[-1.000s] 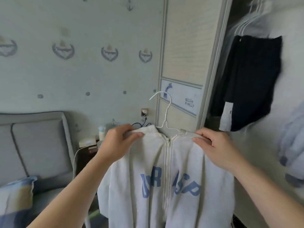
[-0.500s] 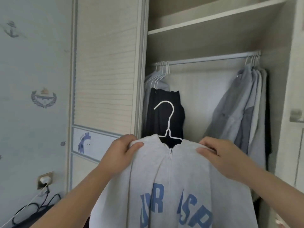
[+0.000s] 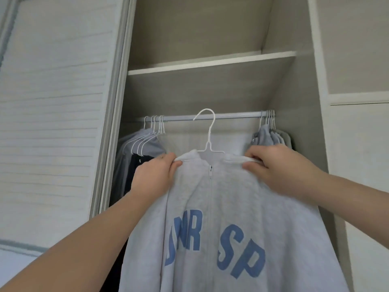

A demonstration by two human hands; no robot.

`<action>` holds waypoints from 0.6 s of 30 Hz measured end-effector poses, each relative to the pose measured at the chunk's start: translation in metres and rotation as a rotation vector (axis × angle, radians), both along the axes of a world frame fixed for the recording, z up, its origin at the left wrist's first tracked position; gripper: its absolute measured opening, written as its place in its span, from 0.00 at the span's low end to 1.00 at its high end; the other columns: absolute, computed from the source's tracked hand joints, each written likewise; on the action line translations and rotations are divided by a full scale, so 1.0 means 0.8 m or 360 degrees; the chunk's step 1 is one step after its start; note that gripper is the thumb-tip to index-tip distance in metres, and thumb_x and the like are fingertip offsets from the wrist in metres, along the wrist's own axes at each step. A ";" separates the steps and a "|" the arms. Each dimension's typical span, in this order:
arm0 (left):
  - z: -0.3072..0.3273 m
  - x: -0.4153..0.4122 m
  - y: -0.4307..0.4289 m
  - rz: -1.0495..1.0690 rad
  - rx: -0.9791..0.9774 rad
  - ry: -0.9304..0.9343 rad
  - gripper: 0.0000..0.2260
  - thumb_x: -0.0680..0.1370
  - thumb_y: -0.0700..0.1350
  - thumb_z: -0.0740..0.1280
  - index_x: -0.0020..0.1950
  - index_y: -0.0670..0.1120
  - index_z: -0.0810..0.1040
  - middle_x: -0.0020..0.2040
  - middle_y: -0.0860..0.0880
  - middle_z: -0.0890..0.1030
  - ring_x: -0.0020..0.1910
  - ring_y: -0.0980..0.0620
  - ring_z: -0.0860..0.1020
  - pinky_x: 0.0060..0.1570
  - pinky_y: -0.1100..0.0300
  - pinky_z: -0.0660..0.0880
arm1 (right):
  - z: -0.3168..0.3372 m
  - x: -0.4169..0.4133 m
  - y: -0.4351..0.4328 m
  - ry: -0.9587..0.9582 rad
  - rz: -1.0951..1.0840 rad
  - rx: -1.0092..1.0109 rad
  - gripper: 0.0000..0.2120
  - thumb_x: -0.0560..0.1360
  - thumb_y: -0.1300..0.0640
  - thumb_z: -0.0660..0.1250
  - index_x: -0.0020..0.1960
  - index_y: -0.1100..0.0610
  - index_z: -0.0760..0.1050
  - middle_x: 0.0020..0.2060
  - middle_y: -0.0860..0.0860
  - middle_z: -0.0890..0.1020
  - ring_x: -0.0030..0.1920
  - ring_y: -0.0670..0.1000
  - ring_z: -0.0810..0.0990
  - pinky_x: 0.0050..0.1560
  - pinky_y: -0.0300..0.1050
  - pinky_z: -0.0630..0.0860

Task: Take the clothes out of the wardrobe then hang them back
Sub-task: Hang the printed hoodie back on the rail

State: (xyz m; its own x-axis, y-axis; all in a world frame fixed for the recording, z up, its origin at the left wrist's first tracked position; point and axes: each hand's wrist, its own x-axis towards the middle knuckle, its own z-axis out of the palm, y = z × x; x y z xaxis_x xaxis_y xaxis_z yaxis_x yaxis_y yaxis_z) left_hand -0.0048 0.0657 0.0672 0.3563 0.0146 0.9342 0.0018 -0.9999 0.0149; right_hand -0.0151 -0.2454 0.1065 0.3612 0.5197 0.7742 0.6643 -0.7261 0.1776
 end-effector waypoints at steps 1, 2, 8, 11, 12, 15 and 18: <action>0.012 0.017 -0.002 -0.0006 0.0000 -0.0022 0.14 0.84 0.56 0.53 0.45 0.49 0.68 0.41 0.51 0.76 0.39 0.44 0.78 0.37 0.51 0.73 | 0.010 0.010 0.001 -0.0018 -0.0027 0.0018 0.11 0.80 0.43 0.60 0.40 0.44 0.68 0.34 0.43 0.75 0.39 0.47 0.73 0.40 0.53 0.75; 0.022 0.035 -0.004 -0.0024 -0.0008 -0.0036 0.14 0.85 0.56 0.54 0.45 0.49 0.66 0.41 0.51 0.75 0.39 0.43 0.78 0.36 0.51 0.72 | 0.021 0.020 0.002 -0.0024 -0.0047 0.0036 0.11 0.79 0.43 0.60 0.40 0.45 0.69 0.34 0.43 0.75 0.40 0.48 0.73 0.41 0.53 0.75; 0.072 0.135 -0.013 -0.0167 -0.0101 -0.0061 0.15 0.85 0.56 0.53 0.44 0.49 0.66 0.39 0.52 0.72 0.38 0.44 0.75 0.36 0.53 0.65 | 0.062 0.066 0.002 -0.0016 -0.0266 0.0053 0.08 0.78 0.43 0.62 0.49 0.46 0.76 0.41 0.44 0.80 0.44 0.48 0.75 0.44 0.48 0.75; 0.095 0.187 -0.018 -0.0302 -0.0126 -0.0080 0.15 0.85 0.55 0.54 0.44 0.48 0.66 0.40 0.51 0.73 0.38 0.46 0.73 0.37 0.53 0.65 | 0.080 0.089 -0.002 0.0030 -0.0327 0.0078 0.10 0.78 0.45 0.63 0.41 0.47 0.74 0.34 0.43 0.77 0.38 0.45 0.76 0.39 0.46 0.73; 0.103 0.207 -0.017 -0.0339 -0.0126 -0.0099 0.15 0.85 0.55 0.54 0.44 0.48 0.67 0.40 0.50 0.74 0.40 0.45 0.75 0.38 0.52 0.67 | 0.086 0.095 -0.002 0.0033 -0.0355 0.0085 0.12 0.79 0.45 0.64 0.38 0.47 0.72 0.31 0.44 0.76 0.35 0.43 0.75 0.36 0.43 0.71; 0.123 0.264 -0.015 -0.0452 -0.0158 -0.0141 0.15 0.85 0.55 0.55 0.45 0.46 0.70 0.40 0.51 0.74 0.41 0.44 0.75 0.39 0.52 0.69 | 0.105 0.117 0.010 0.0072 -0.0445 0.0138 0.13 0.79 0.46 0.64 0.39 0.51 0.75 0.32 0.47 0.78 0.35 0.45 0.76 0.36 0.43 0.71; 0.136 0.311 -0.016 -0.0613 -0.0194 -0.0166 0.16 0.85 0.55 0.55 0.46 0.45 0.72 0.42 0.49 0.75 0.41 0.44 0.74 0.39 0.52 0.71 | 0.126 0.136 0.032 0.0174 -0.0498 0.0258 0.13 0.78 0.48 0.65 0.39 0.55 0.76 0.34 0.50 0.79 0.35 0.50 0.76 0.37 0.46 0.71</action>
State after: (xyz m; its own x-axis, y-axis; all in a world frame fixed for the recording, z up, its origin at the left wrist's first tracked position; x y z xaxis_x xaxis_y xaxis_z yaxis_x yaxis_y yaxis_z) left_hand 0.2444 0.0532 0.1759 0.2609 0.0113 0.9653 -0.3797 -0.9181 0.1134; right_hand 0.0940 -0.2195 0.2077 0.5685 0.2450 0.7854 0.4144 -0.9099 -0.0162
